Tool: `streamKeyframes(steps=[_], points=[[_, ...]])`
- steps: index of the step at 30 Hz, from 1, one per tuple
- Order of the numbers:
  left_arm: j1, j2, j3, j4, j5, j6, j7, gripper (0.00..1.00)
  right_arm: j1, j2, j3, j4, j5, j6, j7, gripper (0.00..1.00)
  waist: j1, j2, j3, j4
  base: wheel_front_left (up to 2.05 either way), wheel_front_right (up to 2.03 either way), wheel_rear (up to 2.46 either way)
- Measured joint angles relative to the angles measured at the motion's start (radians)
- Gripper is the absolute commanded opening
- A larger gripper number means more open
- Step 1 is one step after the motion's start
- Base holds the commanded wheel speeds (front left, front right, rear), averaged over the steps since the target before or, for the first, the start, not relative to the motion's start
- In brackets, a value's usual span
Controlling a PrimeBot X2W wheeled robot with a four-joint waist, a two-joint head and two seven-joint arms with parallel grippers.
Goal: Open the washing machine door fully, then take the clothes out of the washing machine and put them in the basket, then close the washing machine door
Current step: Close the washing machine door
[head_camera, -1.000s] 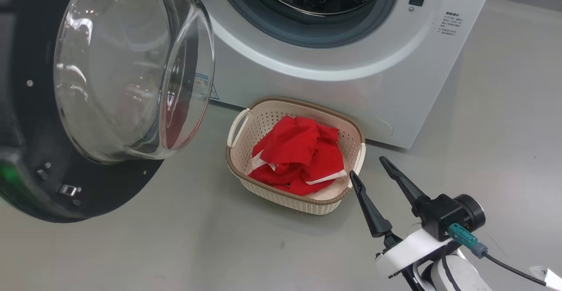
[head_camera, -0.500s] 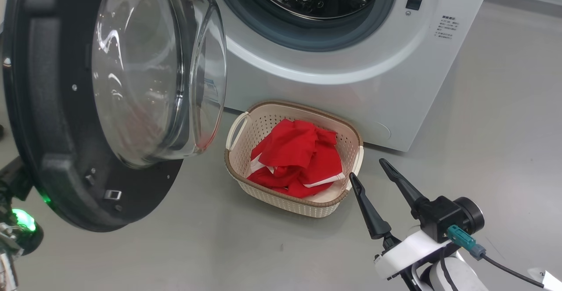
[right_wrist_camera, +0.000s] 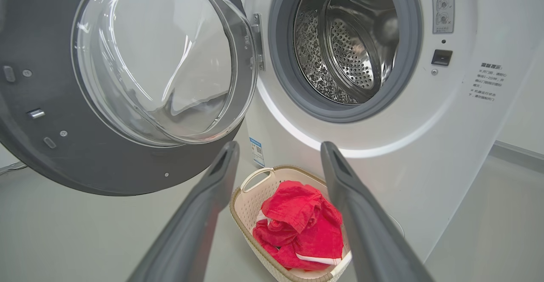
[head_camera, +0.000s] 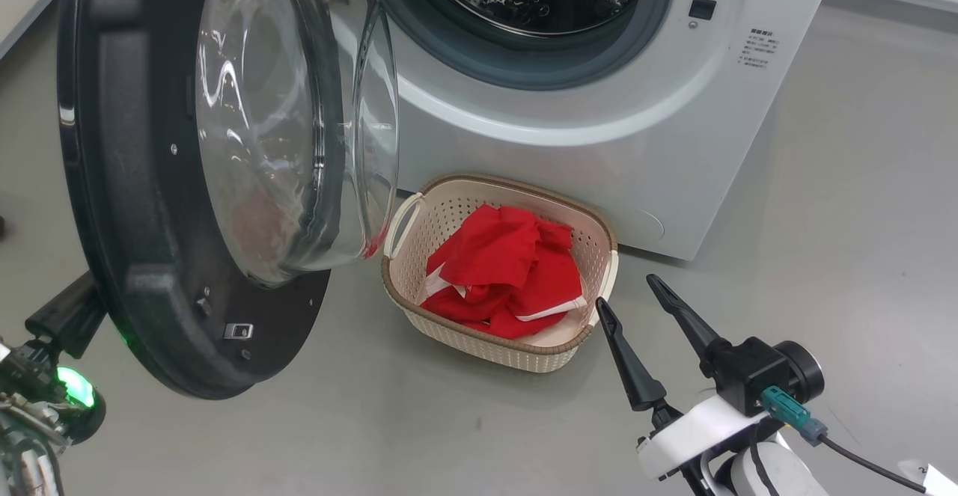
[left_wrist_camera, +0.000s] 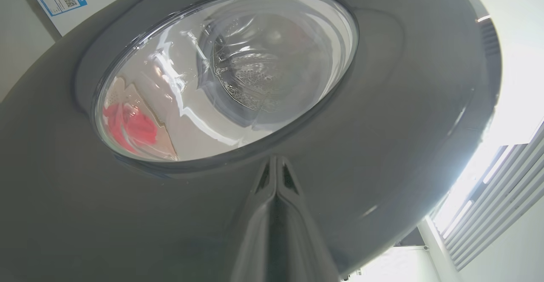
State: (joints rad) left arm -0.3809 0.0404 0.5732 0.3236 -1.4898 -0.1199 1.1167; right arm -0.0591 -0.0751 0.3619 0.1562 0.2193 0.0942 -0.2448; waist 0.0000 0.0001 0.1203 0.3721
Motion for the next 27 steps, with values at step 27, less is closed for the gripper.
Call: streamKeyframes(steps=[27], points=[[0.147, 0.017, 0.018, -0.226, 0.360, -0.001, -0.400, 0.00, 0.027, 0.009, -0.003, 0.012, 0.021, -0.002, -0.003, 1.00, 0.0000, 0.0000, -0.053, 0.035, 0.00, 0.00, 0.00]])
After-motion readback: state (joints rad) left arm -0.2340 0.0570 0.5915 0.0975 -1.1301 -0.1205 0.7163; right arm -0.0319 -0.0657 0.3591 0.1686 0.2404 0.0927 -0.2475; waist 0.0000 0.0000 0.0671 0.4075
